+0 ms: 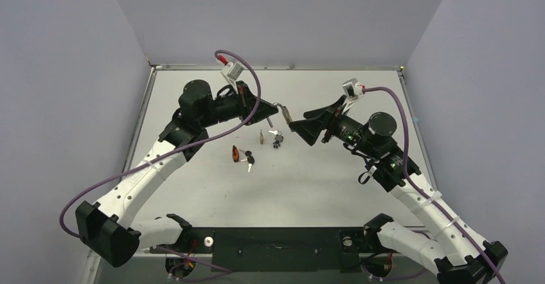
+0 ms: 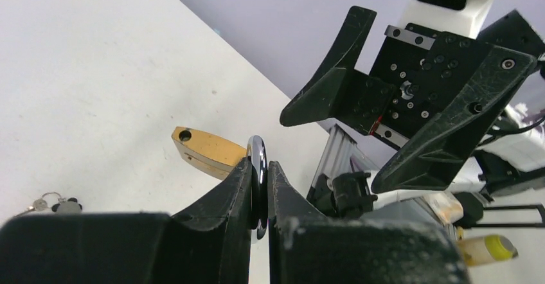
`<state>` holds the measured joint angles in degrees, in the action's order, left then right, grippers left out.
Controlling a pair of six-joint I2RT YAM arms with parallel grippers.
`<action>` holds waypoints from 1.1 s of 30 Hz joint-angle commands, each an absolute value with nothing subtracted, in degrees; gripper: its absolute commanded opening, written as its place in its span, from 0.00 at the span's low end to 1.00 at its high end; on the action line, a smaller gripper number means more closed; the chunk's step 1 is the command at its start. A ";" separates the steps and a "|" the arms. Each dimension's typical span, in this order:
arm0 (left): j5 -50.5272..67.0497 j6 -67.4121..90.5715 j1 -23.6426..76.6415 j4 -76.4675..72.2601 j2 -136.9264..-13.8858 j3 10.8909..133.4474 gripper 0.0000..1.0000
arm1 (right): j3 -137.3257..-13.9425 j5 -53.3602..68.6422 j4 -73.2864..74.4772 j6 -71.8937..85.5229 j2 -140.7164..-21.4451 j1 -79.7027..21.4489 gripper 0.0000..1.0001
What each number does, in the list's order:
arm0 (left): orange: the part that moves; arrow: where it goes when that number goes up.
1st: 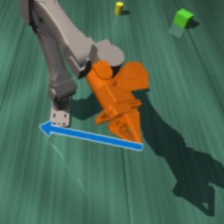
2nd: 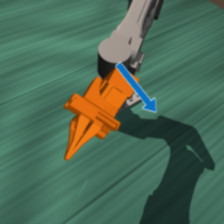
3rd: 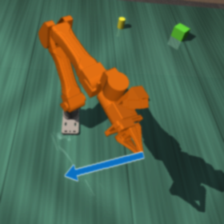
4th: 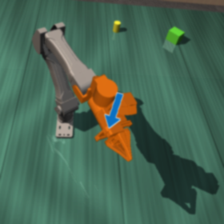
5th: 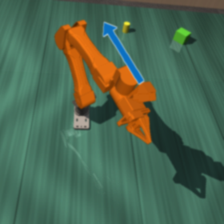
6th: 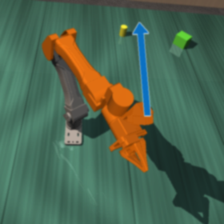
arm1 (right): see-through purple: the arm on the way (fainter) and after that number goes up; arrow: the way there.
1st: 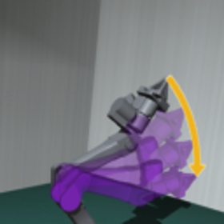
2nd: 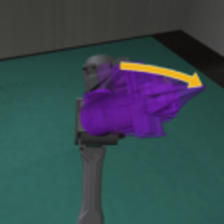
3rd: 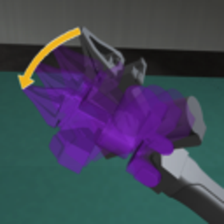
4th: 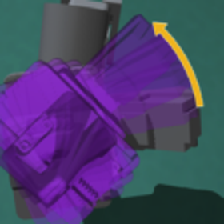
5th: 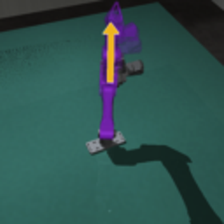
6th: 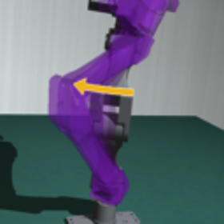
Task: Lock with the key
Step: Pick up the lock from the center of the board.
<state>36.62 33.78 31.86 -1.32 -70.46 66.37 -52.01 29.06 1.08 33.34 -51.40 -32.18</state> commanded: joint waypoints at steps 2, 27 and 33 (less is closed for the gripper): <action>23.88 36.60 33.73 -7.80 -65.67 74.64 0.00 | -51.91 24.92 -19.72 35.91 -51.69 -30.35 0.82; 13.57 45.71 38.06 -3.68 -68.50 93.43 0.00 | -59.68 29.44 -46.08 35.18 -64.93 -31.77 0.83; 13.58 46.17 38.42 -4.04 -67.72 93.69 0.00 | -60.38 29.86 -47.96 36.55 -67.20 -32.20 0.80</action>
<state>14.83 44.23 38.00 4.32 -69.84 88.44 -57.69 27.99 -43.27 36.58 -66.54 -31.97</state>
